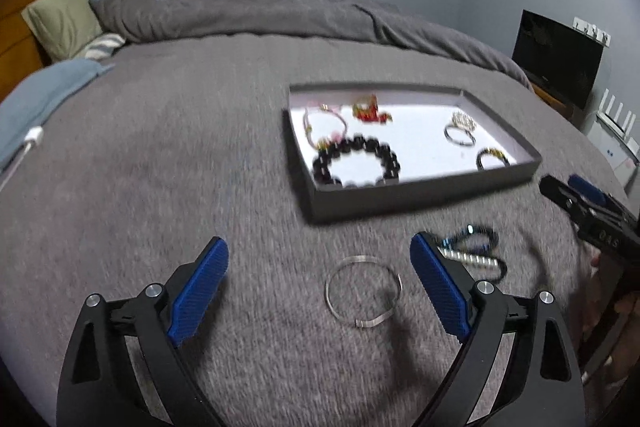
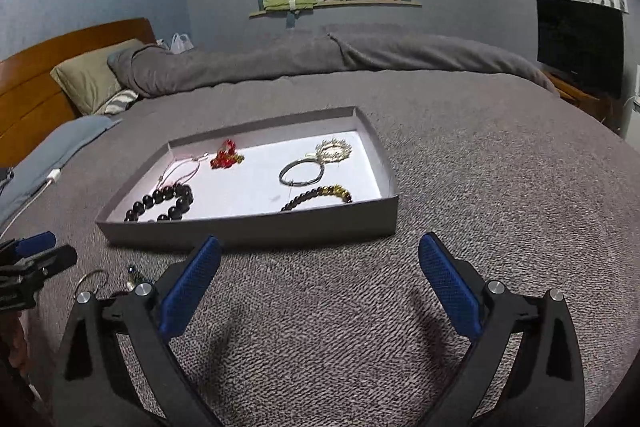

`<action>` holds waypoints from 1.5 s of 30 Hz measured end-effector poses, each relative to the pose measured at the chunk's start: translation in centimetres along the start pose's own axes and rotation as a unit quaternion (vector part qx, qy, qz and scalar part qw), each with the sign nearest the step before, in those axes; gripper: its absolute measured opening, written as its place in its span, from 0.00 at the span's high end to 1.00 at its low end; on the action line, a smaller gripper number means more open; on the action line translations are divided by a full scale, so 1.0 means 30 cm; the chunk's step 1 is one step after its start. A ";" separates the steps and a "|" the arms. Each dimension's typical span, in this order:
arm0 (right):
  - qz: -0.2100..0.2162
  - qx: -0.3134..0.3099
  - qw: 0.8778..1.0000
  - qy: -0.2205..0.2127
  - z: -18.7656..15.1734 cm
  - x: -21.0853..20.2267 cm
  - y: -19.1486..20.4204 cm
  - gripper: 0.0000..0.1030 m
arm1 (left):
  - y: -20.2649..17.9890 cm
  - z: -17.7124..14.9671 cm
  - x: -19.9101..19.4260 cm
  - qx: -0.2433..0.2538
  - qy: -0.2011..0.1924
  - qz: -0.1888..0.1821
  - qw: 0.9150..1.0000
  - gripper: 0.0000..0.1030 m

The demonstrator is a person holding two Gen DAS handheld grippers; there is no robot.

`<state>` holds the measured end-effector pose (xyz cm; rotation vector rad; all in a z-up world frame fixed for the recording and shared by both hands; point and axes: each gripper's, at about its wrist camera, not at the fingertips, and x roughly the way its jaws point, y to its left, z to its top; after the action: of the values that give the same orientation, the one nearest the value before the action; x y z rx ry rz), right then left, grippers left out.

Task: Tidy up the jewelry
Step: 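Withdraw both open tools from the tray to the remaining jewelry, then grasp the silver hoop with the left tool while the right grasps the blue bead bracelet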

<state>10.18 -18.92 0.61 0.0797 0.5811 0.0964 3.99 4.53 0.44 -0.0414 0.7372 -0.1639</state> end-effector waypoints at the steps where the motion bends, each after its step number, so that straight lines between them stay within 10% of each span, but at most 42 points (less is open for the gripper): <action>1: 0.000 0.001 1.000 0.000 0.000 0.001 -0.001 0.05 | -0.002 -0.006 -0.001 -0.001 0.002 -0.003 1.000 0.11; 45: 0.026 -0.082 0.996 0.006 -0.019 -0.003 0.108 0.05 | -0.053 -0.083 0.041 0.061 0.037 -0.010 0.997 0.11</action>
<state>9.57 -15.68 0.53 -0.0653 0.5805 0.1949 3.00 2.82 -2.09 0.0744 0.8001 -0.2314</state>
